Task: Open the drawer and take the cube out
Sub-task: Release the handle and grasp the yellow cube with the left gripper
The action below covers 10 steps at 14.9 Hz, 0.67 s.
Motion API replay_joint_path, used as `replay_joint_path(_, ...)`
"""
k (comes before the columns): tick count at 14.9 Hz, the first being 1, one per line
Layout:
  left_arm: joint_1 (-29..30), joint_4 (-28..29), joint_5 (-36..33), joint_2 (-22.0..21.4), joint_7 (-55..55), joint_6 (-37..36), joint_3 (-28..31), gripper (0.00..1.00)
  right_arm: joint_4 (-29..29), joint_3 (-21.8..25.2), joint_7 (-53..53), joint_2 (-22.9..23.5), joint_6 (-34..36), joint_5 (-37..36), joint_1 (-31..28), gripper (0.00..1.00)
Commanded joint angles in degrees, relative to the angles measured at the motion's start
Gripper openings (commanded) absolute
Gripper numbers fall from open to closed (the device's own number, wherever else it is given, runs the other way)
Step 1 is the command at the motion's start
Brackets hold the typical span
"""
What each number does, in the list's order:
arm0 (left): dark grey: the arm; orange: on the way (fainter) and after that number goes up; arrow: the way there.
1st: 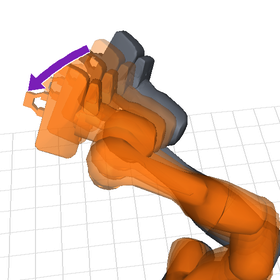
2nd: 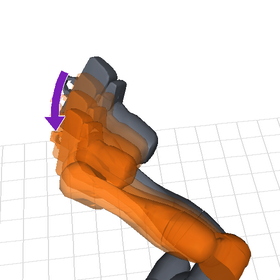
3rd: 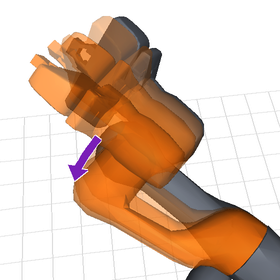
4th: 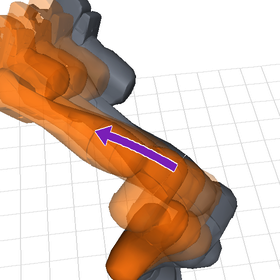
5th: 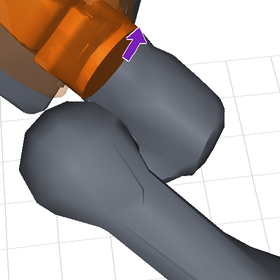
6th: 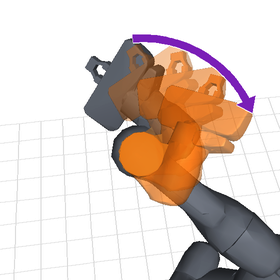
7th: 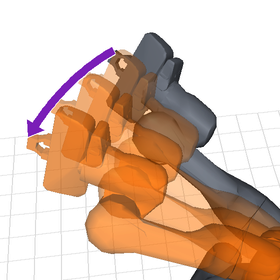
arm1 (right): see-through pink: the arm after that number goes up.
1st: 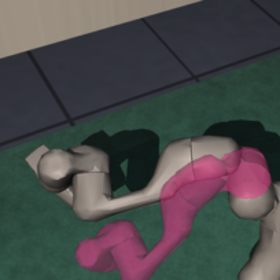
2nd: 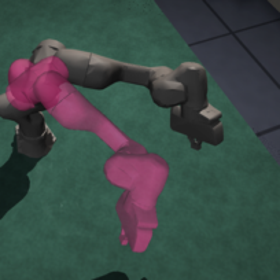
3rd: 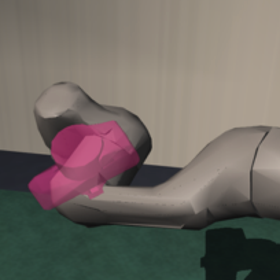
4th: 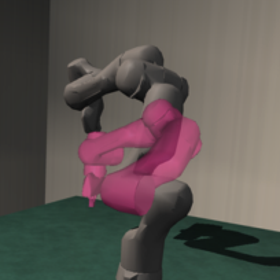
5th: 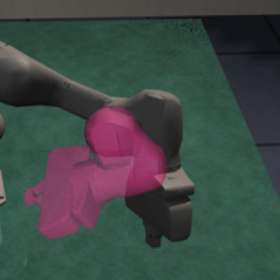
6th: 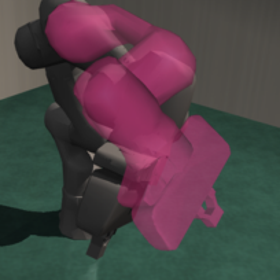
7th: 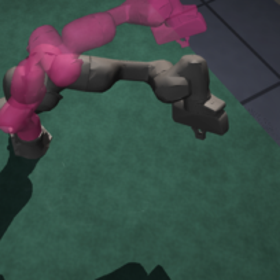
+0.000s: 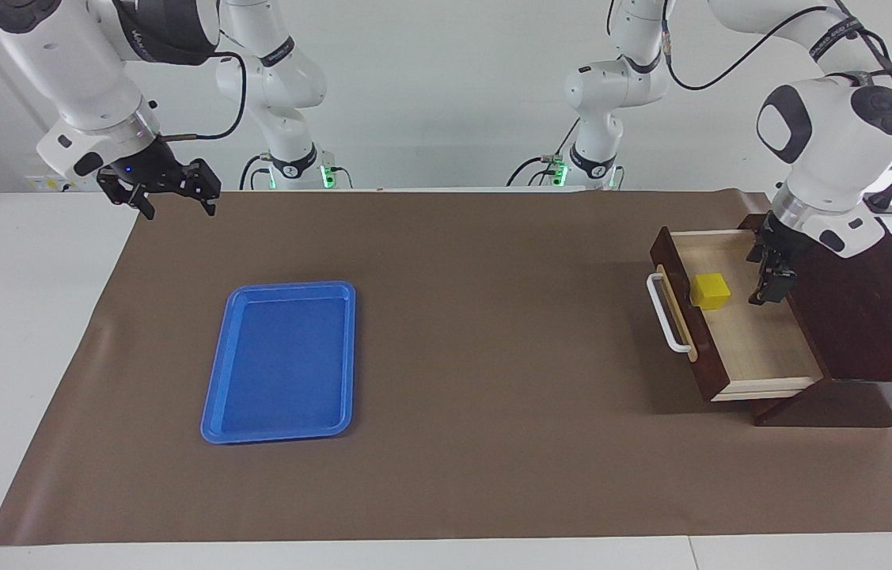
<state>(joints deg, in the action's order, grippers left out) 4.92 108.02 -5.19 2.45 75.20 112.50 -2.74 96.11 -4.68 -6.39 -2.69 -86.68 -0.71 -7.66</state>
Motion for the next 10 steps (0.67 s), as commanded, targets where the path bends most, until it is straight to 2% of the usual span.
replay_joint_path(1, 0.36, 7.81, 0.79, -3.33, 13.26, 6.14, -0.16, 1.00, 0.75, -0.50, 0.93, -0.74, 0.55, -0.17, -0.77, 1.00)
replay_joint_path(3, 0.36, 9.30, 0.79, -3.07, 17.08, 6.68, -0.16, 1.00, 0.84, -0.50, 1.20, -0.74, 0.64, -0.08, -0.77, 1.00)
replay_joint_path(8, 0.09, 12.39, 0.79, -3.42, 18.67, 9.32, -0.25, 1.00, 1.27, -0.50, 3.84, -1.00, 0.20, -0.17, -0.51, 1.00)
replay_joint_path(10, 0.27, 11.60, 0.79, -3.07, 18.58, 9.05, -0.16, 0.29, 1.45, -0.50, 3.75, -1.09, 0.02, -0.17, -0.07, 1.00)
